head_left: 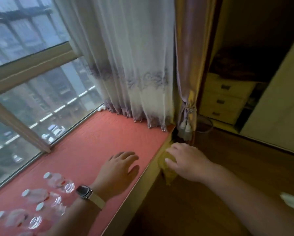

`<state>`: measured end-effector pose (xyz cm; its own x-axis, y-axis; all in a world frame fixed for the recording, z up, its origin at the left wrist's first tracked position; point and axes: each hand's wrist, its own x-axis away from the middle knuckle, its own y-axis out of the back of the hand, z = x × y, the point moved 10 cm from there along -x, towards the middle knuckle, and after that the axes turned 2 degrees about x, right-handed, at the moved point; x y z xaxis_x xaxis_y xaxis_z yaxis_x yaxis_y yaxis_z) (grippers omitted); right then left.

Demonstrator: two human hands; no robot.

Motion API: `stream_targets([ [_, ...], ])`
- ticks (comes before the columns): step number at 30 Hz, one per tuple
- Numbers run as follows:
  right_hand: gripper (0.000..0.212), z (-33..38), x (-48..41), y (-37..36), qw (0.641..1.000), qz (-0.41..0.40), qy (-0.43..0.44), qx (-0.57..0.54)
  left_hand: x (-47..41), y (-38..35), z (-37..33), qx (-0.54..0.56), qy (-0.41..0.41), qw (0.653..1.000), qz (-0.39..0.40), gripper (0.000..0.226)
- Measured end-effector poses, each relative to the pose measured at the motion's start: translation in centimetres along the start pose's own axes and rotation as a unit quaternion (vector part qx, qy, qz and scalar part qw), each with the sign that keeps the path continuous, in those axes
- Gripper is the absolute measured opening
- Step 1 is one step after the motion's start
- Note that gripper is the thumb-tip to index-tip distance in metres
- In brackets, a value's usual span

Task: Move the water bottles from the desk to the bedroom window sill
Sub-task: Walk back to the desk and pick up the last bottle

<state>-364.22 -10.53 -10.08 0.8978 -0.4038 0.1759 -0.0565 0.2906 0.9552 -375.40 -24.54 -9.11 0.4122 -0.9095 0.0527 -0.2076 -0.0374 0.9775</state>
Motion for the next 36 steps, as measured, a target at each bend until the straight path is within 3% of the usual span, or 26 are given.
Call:
stream_targets([
  [5, 0.049, -9.5, 4.8, 4.3, 0.996, -0.048, -0.065, -0.034, -5.9, 0.8, -9.9, -0.032, -0.092, 0.994, -0.048, 0.045],
  [16, 0.042, -26.1, 11.5, 3.9, 0.964, -0.043, -0.251, -0.077, -19.0, -4.1, -24.3, -0.013, -0.224, 0.974, 0.026, 0.043],
  [26, 0.041, -40.1, 7.0, 6.4, 0.927, -0.030, -0.368, -0.062, -35.8, -7.9, -31.6, 0.061, -0.329, 0.942, 0.038, 0.038],
  [30, 0.038, -44.4, 5.5, 10.2, 0.913, -0.059, -0.403, -0.035, -42.2, -7.1, -34.7, 0.079, -0.372, 0.925, 0.024, 0.031],
  [36, 0.035, -49.4, 6.3, 12.4, 0.885, -0.090, -0.455, -0.037, -47.7, -7.0, -41.6, 0.070, -0.439, 0.894, 0.063, 0.037],
])
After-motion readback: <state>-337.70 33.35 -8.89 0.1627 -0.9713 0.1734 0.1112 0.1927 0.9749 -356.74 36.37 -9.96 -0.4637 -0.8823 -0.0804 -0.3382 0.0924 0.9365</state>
